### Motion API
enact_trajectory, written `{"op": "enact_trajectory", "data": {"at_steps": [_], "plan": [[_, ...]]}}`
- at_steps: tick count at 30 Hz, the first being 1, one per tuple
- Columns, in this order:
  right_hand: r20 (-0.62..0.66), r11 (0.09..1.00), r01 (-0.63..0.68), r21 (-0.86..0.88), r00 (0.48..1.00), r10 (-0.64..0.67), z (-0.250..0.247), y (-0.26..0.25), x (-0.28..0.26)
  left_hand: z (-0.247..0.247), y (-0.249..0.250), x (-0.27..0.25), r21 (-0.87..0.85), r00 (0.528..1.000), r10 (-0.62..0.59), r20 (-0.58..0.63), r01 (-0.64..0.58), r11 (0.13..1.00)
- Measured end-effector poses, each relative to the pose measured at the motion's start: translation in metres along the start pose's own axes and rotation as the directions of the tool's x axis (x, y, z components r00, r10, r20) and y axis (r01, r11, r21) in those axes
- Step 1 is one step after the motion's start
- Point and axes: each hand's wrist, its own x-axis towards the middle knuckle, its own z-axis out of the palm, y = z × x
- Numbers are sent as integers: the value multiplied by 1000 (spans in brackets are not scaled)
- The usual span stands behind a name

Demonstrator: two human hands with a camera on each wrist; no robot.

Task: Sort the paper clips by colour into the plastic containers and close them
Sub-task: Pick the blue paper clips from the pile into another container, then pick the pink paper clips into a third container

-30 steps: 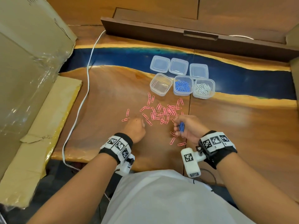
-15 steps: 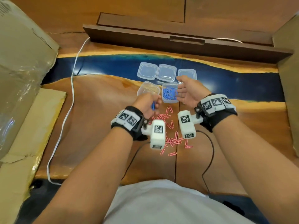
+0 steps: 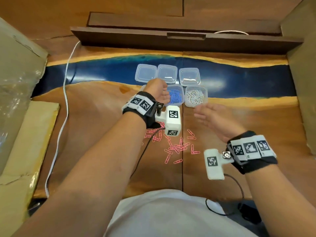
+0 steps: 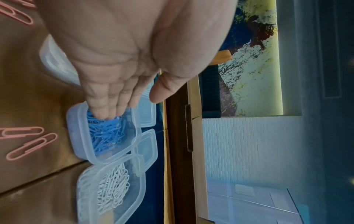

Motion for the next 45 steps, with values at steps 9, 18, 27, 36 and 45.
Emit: {"op": "enact_trajectory", "data": {"at_steps": [9,18,27,36,45], "plan": [[14,706,-48,-706,997,81,5,95,-23,-88,-53,-45,574,932,356,-73,-253,779],[160,811,136,-568,986,-53,69,99,-15,-165,-129,-39,849,861,434,-266,-4,529],[165,492,304,-816,938,-305,87,61,23,-131,-117,-21,932,799,597,74,-268,242],[436,478,520,-708,854,-283,94,90,-8,-119,-119,-14,923,845,417,335,-204,-328],[378,144,389,-910,921,-99,74,119,-25,-141,-175,-34,988,887,441,136,-86,-130]]}}
